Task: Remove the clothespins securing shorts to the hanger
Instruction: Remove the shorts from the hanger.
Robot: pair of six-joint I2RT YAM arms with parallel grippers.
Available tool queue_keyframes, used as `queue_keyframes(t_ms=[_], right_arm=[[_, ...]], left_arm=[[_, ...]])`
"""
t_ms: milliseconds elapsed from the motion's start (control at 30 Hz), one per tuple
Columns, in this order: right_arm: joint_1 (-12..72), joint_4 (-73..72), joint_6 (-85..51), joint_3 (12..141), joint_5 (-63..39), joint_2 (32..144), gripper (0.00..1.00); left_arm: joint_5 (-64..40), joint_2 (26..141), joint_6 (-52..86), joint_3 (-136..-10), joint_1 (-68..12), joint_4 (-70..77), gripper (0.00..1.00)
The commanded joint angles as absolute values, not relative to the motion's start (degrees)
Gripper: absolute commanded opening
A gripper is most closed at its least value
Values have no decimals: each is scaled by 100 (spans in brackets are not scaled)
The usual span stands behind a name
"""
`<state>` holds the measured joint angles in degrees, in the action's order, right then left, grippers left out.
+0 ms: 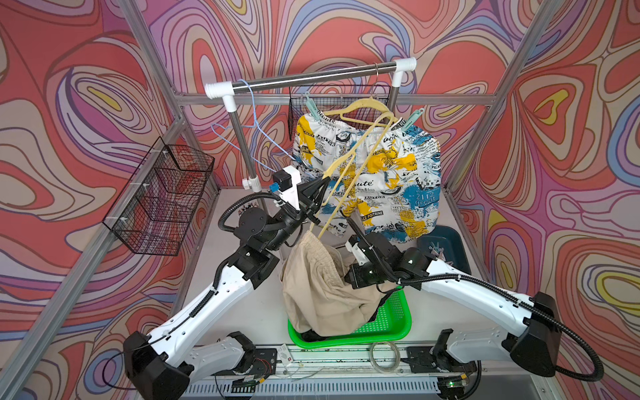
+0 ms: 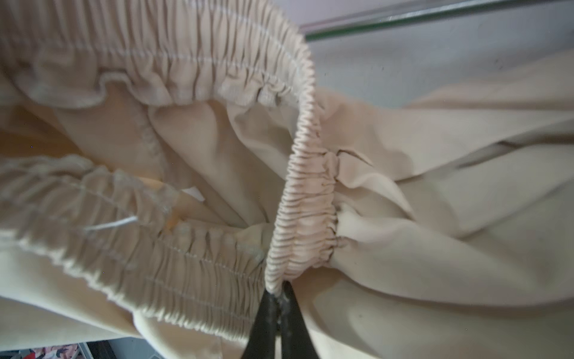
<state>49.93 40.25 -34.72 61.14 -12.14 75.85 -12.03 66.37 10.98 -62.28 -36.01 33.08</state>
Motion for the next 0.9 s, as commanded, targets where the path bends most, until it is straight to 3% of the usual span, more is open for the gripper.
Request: queue_keyframes(t_ms=[0,333,633,867], right_arm=[[5006,3934,-3639,5946,-1186,7500,0],[5027,4403,-3663,5899,-599,7459,0],[4715,6322,-3731,6954,1635,6428,0],[4692,7205,-3609,7791,1942,6207,0]], left_arm=[[-1261,6647,1195,-6528,-3595,4151,0],[-1247,6964,1204,-6965,-3601,4586,0],[-1182,5923,771,-6621,-3597,3686,0],[-1003,5345,528,-6409,-3595,3110,0]])
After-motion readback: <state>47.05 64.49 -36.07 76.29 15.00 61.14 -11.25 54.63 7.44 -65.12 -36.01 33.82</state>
